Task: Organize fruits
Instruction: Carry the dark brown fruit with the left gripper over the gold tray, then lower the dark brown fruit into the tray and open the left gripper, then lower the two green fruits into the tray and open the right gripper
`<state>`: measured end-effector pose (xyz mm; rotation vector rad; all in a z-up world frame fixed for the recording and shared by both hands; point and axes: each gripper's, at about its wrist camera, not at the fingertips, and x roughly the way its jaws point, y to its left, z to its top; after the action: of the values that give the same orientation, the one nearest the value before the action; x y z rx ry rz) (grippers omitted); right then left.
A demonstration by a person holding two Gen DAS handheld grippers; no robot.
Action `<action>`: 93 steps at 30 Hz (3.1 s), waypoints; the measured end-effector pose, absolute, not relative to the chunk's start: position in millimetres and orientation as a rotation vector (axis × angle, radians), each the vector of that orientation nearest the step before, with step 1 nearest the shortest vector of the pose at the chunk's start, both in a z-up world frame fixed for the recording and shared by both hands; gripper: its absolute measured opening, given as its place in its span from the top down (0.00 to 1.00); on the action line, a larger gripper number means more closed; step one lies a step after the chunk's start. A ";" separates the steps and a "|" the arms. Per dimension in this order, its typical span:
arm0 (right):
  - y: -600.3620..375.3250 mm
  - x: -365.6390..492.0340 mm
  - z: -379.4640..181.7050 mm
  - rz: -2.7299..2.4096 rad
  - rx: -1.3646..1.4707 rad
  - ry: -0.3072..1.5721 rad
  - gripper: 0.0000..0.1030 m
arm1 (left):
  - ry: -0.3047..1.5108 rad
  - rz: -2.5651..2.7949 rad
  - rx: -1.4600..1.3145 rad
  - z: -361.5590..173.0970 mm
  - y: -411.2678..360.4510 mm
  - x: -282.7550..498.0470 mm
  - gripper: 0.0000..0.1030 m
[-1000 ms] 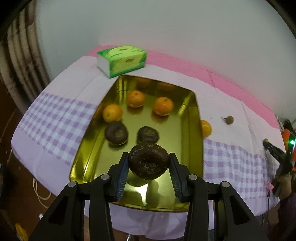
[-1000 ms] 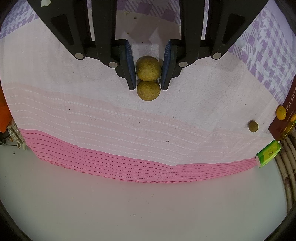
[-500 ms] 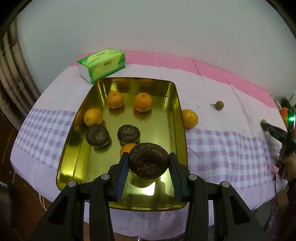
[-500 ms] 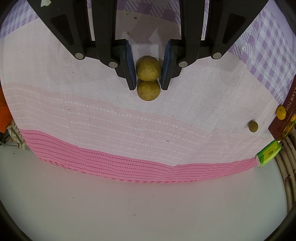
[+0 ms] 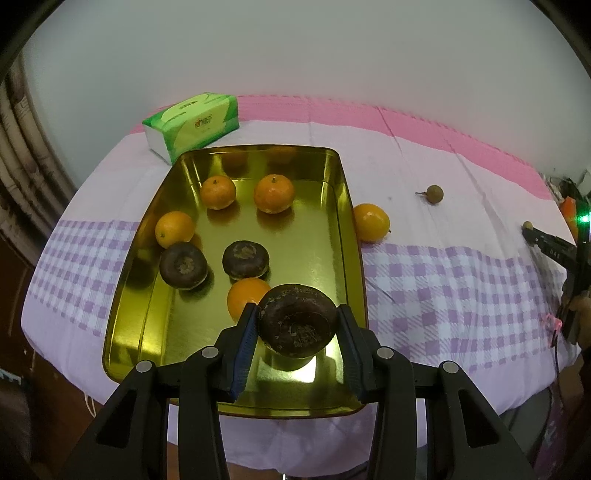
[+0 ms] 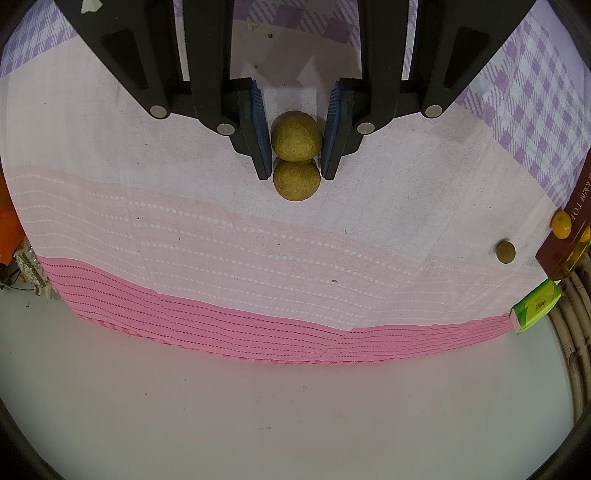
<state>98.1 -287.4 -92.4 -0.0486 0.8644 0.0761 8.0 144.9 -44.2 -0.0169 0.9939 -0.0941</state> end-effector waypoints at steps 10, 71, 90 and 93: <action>-287.5 98.1 -92.4 0.076 -0.049 0.864 0.75 | 1.005 -0.100 -0.002 -46.9 141.1 8.1 0.58; 130.5 64.8 -49.8 0.961 -0.138 0.971 0.77 | 0.803 0.609 -0.226 12.4 281.8 -19.1 0.24; -37.7 90.9 -55.1 0.645 0.055 0.900 0.49 | 0.814 0.496 -0.173 12.7 252.9 -10.8 0.23; -61.9 92.0 -65.4 0.608 0.041 0.917 0.49 | 0.814 0.481 -0.147 13.3 244.2 -8.8 0.22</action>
<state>92.0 -61.9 -65.4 0.0411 0.9169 0.6082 -8.8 244.2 13.3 -0.1466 0.8144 0.4806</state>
